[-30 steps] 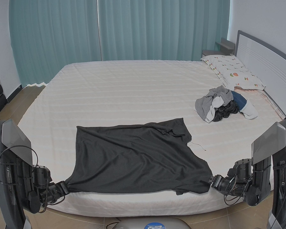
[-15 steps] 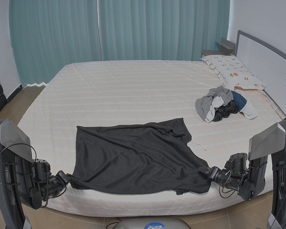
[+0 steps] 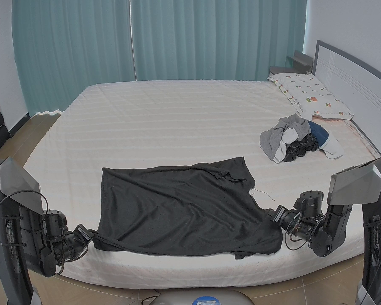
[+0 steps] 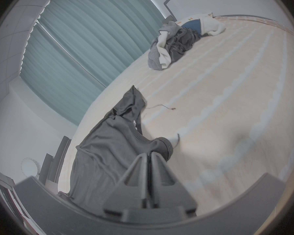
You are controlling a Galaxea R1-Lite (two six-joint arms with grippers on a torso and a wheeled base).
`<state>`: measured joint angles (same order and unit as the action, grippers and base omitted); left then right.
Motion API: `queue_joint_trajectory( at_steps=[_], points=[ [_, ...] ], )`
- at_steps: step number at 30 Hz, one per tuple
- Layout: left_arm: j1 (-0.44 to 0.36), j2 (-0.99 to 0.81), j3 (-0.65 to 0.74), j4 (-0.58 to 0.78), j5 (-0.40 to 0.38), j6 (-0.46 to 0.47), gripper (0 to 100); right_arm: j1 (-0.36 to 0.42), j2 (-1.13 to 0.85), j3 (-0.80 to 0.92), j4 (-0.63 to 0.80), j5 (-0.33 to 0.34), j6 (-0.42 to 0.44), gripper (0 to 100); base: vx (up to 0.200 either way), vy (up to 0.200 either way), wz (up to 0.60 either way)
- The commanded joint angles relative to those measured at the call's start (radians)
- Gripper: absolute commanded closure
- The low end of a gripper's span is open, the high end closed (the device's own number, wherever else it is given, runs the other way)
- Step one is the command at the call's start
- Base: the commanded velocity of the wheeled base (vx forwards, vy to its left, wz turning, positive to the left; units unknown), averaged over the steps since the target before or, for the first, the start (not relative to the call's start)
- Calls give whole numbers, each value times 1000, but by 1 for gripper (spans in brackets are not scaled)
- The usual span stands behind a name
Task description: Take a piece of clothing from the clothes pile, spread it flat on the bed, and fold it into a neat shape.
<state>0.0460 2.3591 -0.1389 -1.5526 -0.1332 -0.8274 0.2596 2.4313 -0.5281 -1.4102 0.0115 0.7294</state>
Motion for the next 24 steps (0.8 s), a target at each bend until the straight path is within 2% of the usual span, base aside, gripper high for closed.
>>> queue_joint_trajectory(
  at_steps=[1,2,6,12,18,24],
  points=[
    [6,0,-19,-14,3,-24,100,-5,-31,-101,76,-5,-2,100,0,0,0],
    [6,-1,-34,-14,10,-50,100,-8,-28,-167,148,-13,-1,100,0,0,0],
    [5,-1,-39,-14,15,-61,100,-8,-8,-273,214,-15,1,100,0,0,0],
    [5,0,-41,-14,15,-61,100,-5,34,-348,221,-22,-2,100,0,0,0],
    [5,2,-41,-14,17,-61,100,-5,78,-438,221,-73,-4,100,0,0,0],
    [2,3,-42,-14,21,-56,100,-3,124,-523,198,-87,-30,100,0,0,0]
  ],
)
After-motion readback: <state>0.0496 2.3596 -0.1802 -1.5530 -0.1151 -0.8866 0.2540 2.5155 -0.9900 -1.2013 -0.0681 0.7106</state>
